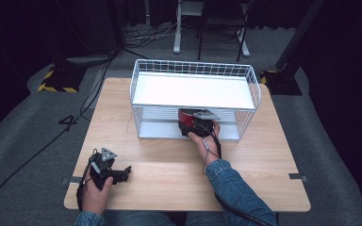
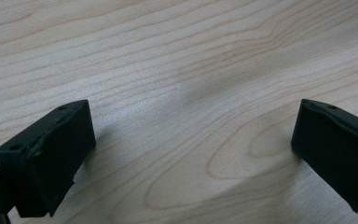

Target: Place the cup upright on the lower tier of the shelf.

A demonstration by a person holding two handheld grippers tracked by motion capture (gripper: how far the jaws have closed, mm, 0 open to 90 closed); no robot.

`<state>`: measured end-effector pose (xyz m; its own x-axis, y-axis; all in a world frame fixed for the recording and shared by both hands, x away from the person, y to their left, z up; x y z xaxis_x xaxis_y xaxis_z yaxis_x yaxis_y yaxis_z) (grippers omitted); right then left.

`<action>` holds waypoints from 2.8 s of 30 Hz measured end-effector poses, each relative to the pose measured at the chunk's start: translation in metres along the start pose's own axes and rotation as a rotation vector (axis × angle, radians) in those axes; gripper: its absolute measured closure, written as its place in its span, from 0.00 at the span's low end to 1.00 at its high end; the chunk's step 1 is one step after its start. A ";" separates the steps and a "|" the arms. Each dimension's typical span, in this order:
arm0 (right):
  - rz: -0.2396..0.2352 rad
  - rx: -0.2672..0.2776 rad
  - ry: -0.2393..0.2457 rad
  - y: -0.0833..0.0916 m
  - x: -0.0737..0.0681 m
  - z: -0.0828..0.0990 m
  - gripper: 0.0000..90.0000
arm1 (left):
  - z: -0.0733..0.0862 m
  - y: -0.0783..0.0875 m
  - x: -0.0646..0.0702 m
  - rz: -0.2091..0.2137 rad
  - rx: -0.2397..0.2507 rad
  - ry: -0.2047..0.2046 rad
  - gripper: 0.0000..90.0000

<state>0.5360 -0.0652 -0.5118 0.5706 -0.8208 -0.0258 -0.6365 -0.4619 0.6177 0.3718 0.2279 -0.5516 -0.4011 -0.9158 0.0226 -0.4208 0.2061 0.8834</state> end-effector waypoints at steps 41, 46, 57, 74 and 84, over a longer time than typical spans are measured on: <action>-0.004 0.025 0.063 0.034 -0.001 0.002 0.00 | 0.000 0.000 0.000 0.000 0.000 0.001 0.00; -0.015 0.015 0.052 0.051 0.003 0.008 0.00 | 0.000 0.000 0.000 0.000 0.000 0.000 0.00; -0.050 0.021 0.056 0.087 0.010 0.019 0.00 | 0.000 0.000 0.000 0.000 0.000 0.000 0.00; -0.079 -0.014 0.081 0.130 0.028 0.035 0.00 | 0.001 0.001 0.000 0.005 -0.002 -0.001 0.00; -0.085 -0.028 0.084 0.159 0.044 0.045 0.02 | 0.003 0.002 -0.001 0.006 -0.001 -0.008 0.00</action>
<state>0.4365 -0.1903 -0.4502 0.6644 -0.7472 -0.0138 -0.5694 -0.5182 0.6382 0.3691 0.2304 -0.5517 -0.4099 -0.9118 0.0248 -0.4172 0.2116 0.8839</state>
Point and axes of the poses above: each handheld gripper's, and its own axes: y roughly backward along the jaws, z roughly out of its underside, x roughly to its right, the point moved 6 cm from there along -y, roughly forward along the jaws, and after that the axes turned 14 degrees about -x, right-handed, at the moved point
